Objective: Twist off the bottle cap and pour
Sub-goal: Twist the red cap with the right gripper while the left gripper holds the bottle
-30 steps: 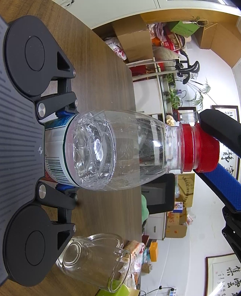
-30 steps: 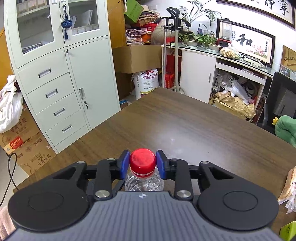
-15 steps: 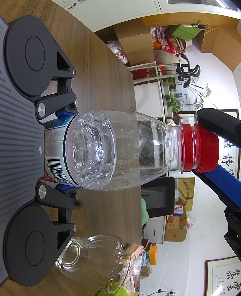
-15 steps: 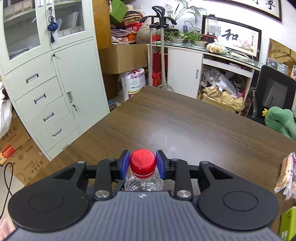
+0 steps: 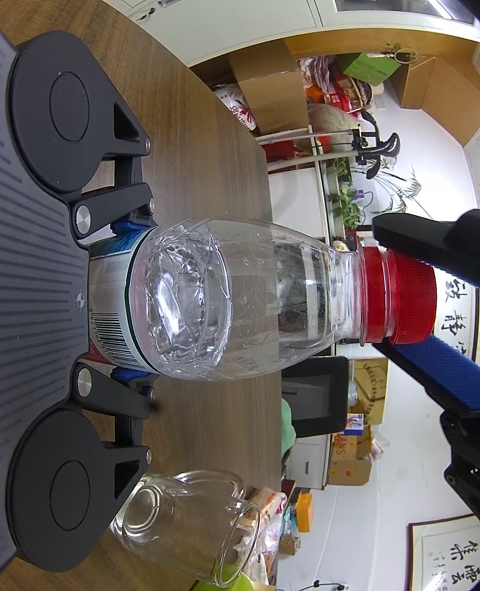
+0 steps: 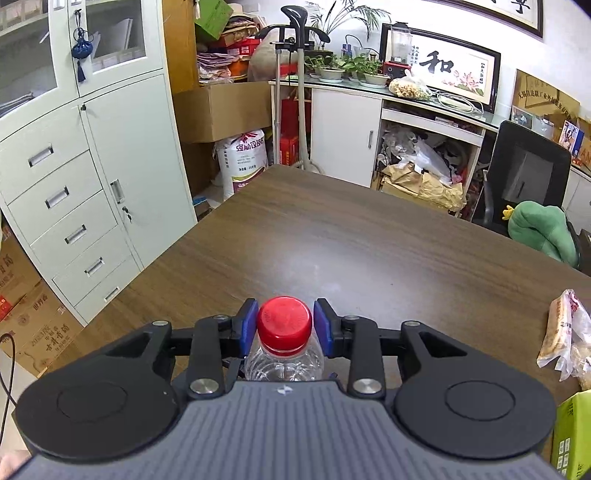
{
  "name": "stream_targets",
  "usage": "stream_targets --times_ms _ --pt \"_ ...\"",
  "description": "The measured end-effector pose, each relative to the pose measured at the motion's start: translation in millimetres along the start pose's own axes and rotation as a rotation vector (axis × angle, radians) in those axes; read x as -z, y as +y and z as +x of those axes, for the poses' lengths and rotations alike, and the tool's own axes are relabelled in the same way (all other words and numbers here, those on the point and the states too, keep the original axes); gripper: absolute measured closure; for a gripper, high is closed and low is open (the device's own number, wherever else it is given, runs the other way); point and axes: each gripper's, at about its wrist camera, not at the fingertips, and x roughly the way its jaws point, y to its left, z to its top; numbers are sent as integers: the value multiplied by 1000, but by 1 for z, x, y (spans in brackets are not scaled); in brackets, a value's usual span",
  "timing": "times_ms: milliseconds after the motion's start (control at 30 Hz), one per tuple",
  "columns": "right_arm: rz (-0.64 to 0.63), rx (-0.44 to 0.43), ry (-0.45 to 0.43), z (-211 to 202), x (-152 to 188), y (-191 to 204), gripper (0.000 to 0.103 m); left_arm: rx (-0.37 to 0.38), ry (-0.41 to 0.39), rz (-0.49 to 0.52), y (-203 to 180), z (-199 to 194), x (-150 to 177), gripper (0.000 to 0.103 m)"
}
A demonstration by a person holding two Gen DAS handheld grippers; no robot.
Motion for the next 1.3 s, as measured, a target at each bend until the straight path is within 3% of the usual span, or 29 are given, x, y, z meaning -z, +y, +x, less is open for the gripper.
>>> stream_targets --times_ms 100,133,167,233,300,400,467,1067,1300 --pt "-7 5 6 2 0 0 66 0 1 -1 0 0 0 41" --pt "-11 12 8 2 0 1 60 1 1 -1 -1 0 0 41" --pt "-15 16 6 1 0 1 46 1 2 -1 -1 0 0 41" --pt "-22 10 -9 -3 1 1 28 1 2 -2 -2 0 0 41" --pt "-33 3 -22 -7 3 0 28 1 3 -2 -3 0 0 41" --pt "-68 -20 -32 -10 8 -3 38 4 4 -2 -4 0 0 41" --pt "-91 -36 -39 -13 11 -4 61 4 5 -2 -3 0 0 41" --pt "-291 -256 -153 -17 25 -33 65 11 9 -3 0 1 -2 39" --pt "-270 -243 -169 -17 24 -31 71 11 9 -2 -1 1 -2 36"
